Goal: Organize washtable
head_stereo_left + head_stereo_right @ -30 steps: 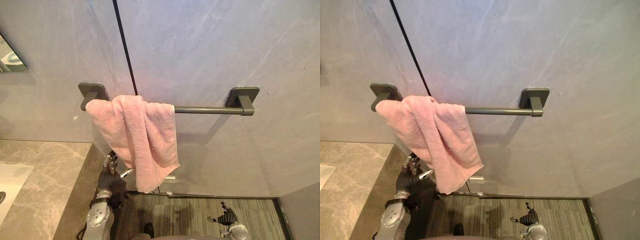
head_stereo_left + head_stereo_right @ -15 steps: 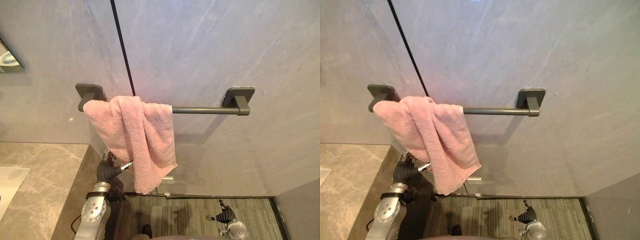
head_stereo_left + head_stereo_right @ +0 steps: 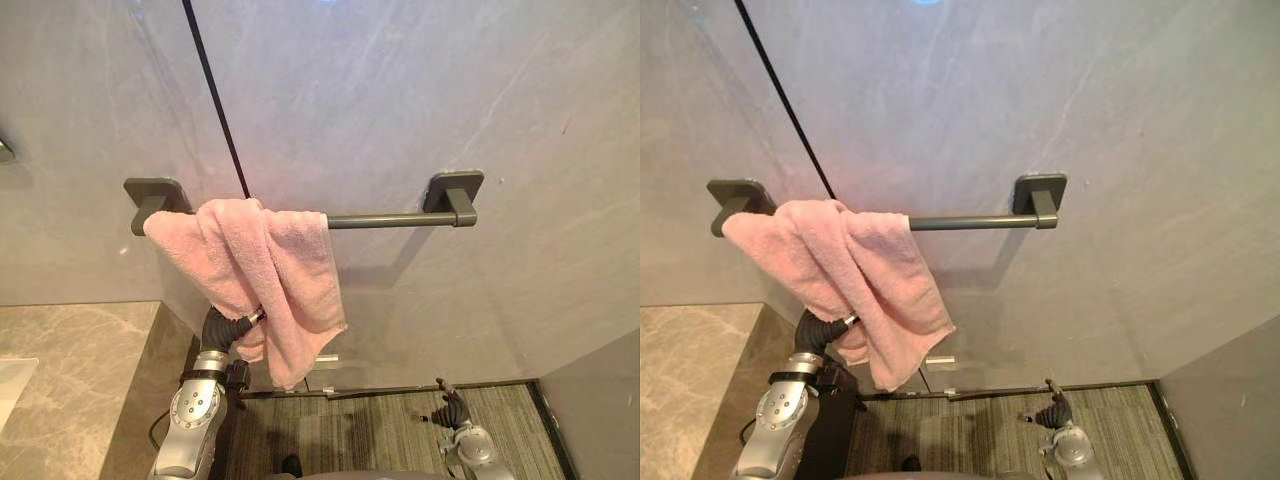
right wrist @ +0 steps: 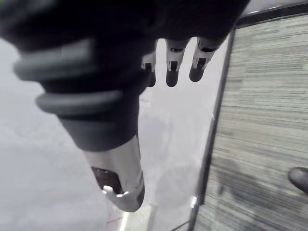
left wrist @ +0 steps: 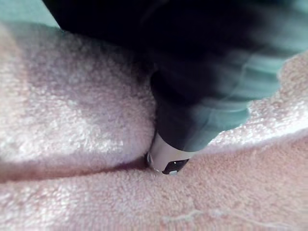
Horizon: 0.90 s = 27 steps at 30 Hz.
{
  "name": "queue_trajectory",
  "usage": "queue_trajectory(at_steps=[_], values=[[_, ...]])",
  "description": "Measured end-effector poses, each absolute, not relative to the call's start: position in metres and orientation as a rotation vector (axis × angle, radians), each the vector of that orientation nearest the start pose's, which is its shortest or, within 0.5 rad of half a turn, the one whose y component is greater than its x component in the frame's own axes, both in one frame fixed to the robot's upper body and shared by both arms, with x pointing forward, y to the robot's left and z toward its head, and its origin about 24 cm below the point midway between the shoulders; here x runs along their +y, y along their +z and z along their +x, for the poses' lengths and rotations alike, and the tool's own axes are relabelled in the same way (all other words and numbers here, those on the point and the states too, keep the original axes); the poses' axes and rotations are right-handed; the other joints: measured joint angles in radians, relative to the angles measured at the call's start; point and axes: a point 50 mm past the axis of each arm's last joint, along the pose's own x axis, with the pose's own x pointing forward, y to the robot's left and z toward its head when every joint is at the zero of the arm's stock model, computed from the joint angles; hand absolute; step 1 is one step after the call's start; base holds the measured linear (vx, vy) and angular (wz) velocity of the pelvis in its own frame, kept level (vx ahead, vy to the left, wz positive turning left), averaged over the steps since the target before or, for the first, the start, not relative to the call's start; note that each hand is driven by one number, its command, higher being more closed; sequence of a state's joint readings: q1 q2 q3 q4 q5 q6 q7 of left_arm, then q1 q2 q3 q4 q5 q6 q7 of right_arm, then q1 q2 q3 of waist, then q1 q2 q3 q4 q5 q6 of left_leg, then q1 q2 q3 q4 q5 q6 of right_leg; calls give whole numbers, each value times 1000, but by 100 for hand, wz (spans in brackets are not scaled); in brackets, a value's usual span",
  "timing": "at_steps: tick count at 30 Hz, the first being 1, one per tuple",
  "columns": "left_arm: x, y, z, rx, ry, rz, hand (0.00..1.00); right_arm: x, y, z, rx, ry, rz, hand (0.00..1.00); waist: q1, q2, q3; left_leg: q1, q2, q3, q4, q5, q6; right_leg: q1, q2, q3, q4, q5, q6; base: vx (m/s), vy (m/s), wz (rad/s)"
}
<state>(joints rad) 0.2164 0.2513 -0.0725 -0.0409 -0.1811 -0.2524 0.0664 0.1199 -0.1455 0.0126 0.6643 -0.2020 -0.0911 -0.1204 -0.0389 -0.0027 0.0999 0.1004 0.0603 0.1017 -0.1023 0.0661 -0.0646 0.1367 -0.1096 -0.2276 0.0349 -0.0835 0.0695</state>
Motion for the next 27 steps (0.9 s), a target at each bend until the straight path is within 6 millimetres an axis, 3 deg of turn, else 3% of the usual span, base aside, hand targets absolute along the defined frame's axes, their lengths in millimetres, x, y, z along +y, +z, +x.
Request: queue_trajectory(at_steps=[4,10,15,19,27], values=[[192,31,207,-71,34,53,100,-196,-89,172,554,-49,-361,0,0,-2,-1,1,5,7,0,0,0,-3,4,7,0,1,-2,-27,-11,-6],[189,38,205,-102,41,45,100,-191,-38,187,295,4,-370,0,1,-11,-5,7,11,44,6,-4,-1,-19,7,45,15,5,-5,-17,1,-17],[190,39,205,-110,53,45,100,-185,2,187,127,158,-341,0,-2,-24,-6,22,10,73,6,-10,3,-21,6,76,18,12,-1,-27,9,-18],[190,39,204,-107,52,46,100,-178,23,192,36,295,-300,0,2,-26,-6,35,10,90,5,-14,6,-20,6,93,20,14,0,-34,9,-13],[188,39,204,-113,45,32,100,-160,39,210,-38,422,-189,0,1,-26,-7,34,9,90,5,-14,6,-21,6,93,21,14,0,-4,0,-1]])
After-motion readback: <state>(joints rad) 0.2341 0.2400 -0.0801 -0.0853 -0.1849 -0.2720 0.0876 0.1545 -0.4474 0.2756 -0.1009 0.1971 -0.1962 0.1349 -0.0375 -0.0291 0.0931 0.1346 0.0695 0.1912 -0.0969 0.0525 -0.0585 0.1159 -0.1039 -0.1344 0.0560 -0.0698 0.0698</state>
